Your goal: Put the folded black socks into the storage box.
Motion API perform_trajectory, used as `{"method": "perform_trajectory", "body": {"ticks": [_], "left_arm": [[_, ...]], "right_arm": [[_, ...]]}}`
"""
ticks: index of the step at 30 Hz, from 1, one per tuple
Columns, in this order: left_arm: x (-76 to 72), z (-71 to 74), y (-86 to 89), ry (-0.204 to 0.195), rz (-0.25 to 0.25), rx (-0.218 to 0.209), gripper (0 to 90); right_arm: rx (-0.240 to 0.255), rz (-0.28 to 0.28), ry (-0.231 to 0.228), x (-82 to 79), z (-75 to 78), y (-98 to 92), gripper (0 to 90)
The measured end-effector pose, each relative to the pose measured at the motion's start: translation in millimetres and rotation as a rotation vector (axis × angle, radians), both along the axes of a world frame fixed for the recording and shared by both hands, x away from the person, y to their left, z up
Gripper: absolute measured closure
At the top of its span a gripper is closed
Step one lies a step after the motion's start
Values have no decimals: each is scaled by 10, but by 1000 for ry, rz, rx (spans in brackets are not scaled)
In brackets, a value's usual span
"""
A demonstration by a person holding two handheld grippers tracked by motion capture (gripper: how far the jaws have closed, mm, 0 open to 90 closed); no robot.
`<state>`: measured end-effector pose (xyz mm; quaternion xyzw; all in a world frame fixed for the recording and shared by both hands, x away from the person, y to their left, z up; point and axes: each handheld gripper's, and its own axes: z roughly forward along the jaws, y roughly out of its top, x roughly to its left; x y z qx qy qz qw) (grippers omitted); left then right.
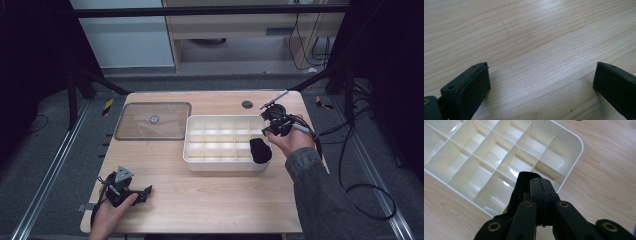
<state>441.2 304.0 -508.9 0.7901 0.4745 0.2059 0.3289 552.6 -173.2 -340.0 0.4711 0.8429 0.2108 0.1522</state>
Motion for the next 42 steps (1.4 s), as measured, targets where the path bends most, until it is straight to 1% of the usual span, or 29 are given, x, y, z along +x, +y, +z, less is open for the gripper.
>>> {"method": "perform_trajectory", "body": {"ticks": [3, 8, 11, 15, 17, 25, 33, 39, 42], "left_arm": [[0, 0, 0, 0, 0, 0, 1], [-2, -1, -2, -1, 2, -2, 1], [-3, 0, 0, 0, 1, -1, 1], [-3, 0, 0, 0, 1, 0, 1], [-3, 0, 0, 1, 0, 1, 1], [-3, -1, -1, 0, 0, 0, 0], [-3, 2, 1, 2, -1, 5, 0], [-3, 0, -2, 1, 2, 1, 0], [-3, 0, -2, 1, 1, 1, 0]], "right_arm": [[-10, 11, 5, 18, -30, 52, 900], [-6, 19, 13, 36, -68, 117, 900], [-3, 23, 21, 33, -136, 143, 900], [-1, 25, 26, 39, -221, 132, 900], [2, 22, 36, 41, -258, 124, 900], [8, 16, 39, 29, -310, 100, 900], [11, 21, 38, 38, -299, 125, 900], [11, 24, 25, 43, -225, 128, 900], [9, 22, 27, 42, -193, 133, 900]]}}
